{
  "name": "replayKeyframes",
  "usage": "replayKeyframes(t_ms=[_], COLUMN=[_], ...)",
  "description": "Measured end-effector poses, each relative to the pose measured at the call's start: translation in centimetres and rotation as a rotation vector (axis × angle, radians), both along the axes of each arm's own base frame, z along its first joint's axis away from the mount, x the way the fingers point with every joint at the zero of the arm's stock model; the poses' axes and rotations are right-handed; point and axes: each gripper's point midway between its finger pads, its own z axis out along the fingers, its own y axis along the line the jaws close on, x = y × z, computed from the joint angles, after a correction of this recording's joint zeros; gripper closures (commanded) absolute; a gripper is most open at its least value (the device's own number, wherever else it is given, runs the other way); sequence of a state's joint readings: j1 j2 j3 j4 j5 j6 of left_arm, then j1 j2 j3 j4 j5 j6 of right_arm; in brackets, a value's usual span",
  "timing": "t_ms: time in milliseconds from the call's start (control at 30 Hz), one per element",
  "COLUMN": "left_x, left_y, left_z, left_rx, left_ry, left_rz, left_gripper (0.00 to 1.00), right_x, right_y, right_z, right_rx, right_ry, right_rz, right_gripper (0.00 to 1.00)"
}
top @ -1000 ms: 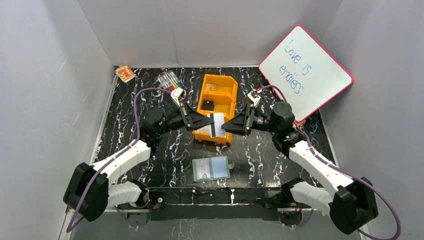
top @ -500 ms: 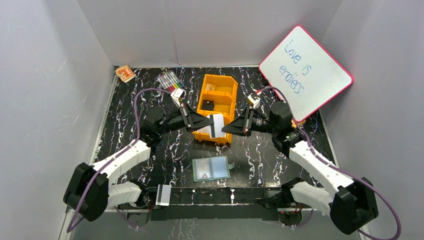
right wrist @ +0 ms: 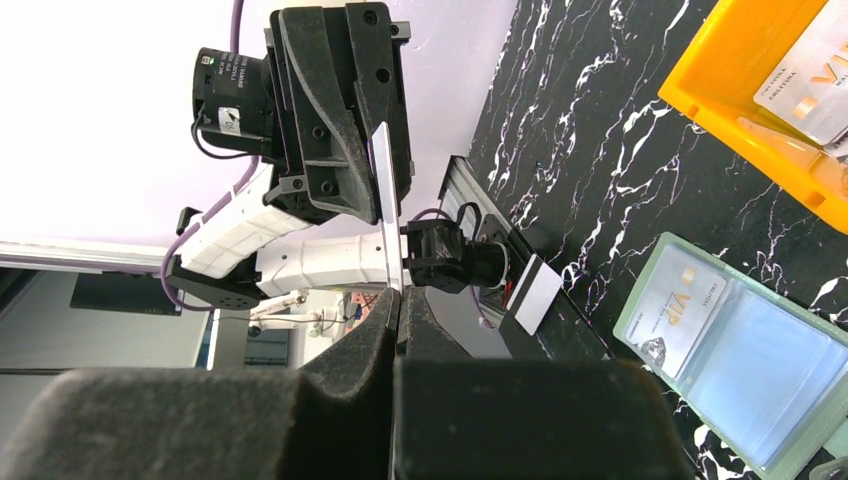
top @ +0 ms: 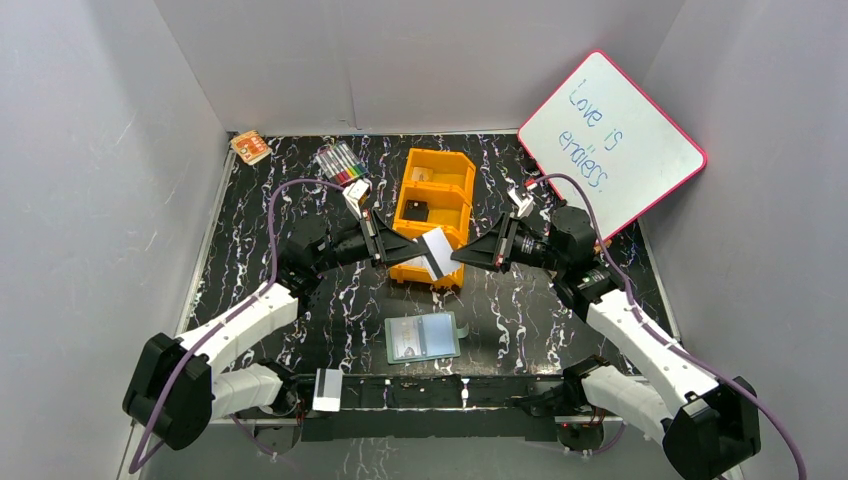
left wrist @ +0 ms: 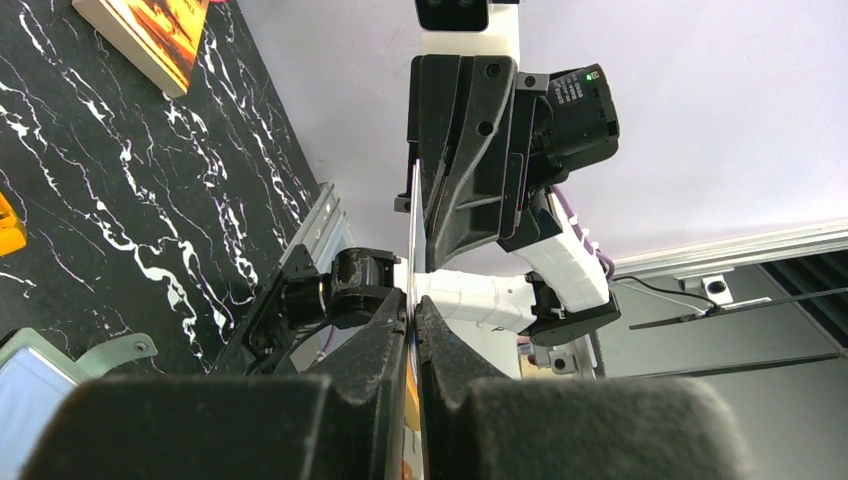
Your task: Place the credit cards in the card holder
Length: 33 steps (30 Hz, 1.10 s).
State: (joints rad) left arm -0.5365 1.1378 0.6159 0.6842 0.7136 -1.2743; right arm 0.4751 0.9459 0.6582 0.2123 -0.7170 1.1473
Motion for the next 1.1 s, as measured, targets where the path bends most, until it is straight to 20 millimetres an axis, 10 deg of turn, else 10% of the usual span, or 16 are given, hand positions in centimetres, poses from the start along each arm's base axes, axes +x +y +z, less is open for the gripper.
replayKeyframes(t_ms=[633, 1100], left_x=[1.0, 1.0], left_y=[1.0, 3.7], left_z=[0.5, -2.8], left_rx=[-0.003, 0.207], left_ry=[-0.015, -0.013], left_rz=[0.057, 0.206], left_gripper=[0.79, 0.39], right_x=[0.4, 0.4], right_y=[-1.0, -1.4], right_z=[-0.8, -3.2], right_rx=[-0.019, -0.109], right_ry=[0.030, 0.027], right_rz=[-0.040, -0.044], right_gripper=[1.00, 1.00])
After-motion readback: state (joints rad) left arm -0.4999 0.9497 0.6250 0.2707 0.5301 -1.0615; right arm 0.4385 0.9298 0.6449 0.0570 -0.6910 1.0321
